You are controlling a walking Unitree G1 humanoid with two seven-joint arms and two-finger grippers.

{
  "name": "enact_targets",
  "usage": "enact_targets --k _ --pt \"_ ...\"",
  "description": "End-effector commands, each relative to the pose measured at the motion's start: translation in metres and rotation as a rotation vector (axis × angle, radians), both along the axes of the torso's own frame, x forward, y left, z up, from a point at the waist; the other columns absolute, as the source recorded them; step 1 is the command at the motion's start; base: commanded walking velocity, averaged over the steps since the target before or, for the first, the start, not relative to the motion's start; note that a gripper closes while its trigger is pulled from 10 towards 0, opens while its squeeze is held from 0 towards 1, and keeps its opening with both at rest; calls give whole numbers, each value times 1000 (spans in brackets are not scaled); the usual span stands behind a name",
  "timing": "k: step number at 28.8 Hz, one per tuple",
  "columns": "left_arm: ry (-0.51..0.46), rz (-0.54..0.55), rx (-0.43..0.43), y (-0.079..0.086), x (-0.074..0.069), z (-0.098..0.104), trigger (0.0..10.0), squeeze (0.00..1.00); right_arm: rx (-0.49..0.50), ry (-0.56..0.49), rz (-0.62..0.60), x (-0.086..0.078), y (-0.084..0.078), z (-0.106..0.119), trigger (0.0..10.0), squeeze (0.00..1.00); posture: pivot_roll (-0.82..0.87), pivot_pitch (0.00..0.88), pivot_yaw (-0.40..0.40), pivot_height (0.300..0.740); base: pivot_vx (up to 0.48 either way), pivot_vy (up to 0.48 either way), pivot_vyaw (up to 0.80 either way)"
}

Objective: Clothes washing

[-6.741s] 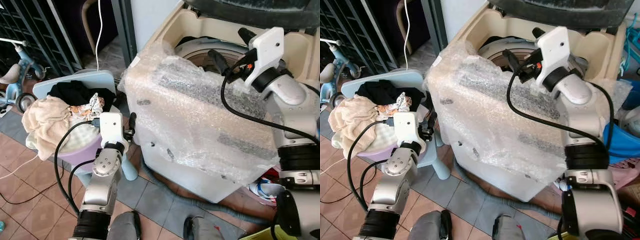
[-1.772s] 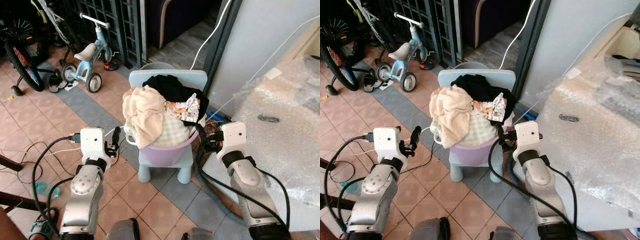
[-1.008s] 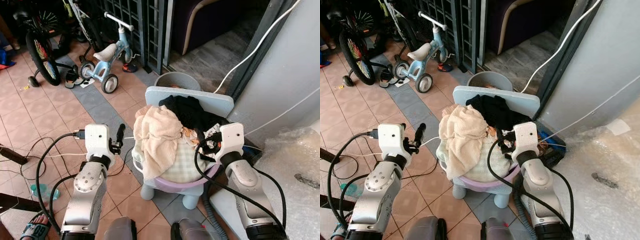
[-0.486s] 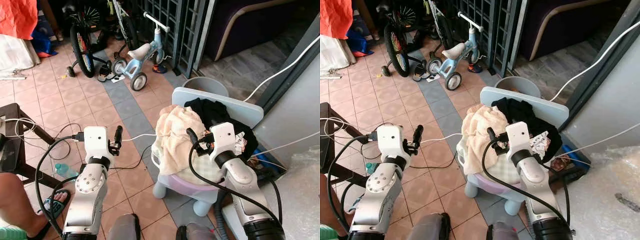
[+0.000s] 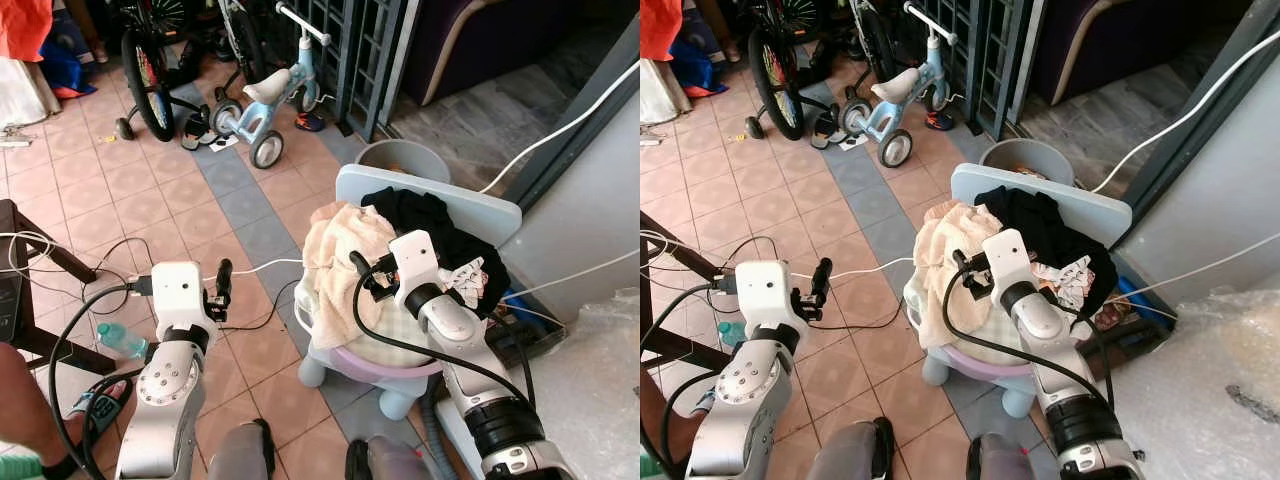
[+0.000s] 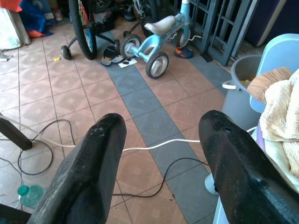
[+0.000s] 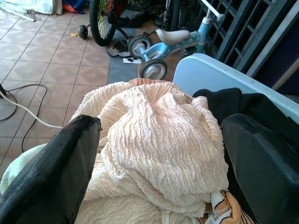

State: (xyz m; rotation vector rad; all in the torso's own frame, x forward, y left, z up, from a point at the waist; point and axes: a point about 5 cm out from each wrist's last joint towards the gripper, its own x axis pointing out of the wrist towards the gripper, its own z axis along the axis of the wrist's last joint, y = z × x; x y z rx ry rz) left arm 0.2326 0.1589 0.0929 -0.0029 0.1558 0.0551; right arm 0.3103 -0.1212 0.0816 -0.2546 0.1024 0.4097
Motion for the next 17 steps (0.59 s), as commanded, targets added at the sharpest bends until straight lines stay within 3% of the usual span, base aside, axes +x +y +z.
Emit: enact_targets --k 1,5,9,15,16,17 --pt "14 11 13 2 -7 1 10000 0 -34 8 31 3 4 -4 10000 0 145 255 -46 740 0 0 0" --pt "25 27 11 2 -13 3 10000 0 -75 30 22 16 11 -7 10000 0 164 269 -54 740 0 0 0" --pt "31 36 13 1 -18 7 10000 0 -119 9 -19 34 28 2 10000 0 189 288 -62 740 0 0 0" --pt "46 49 18 3 -23 8 10000 0 -177 78 -53 35 36 -9 10000 0 199 297 -66 740 0 0 0" --pt "51 51 19 3 -24 7 10000 0 -166 111 -64 34 36 -13 3922 0 200 299 -69 740 0 0 0" --pt "57 53 18 3 -25 7 10000 0 -148 205 -114 30 36 -26 0 0 206 301 -72 740 0 0 0"
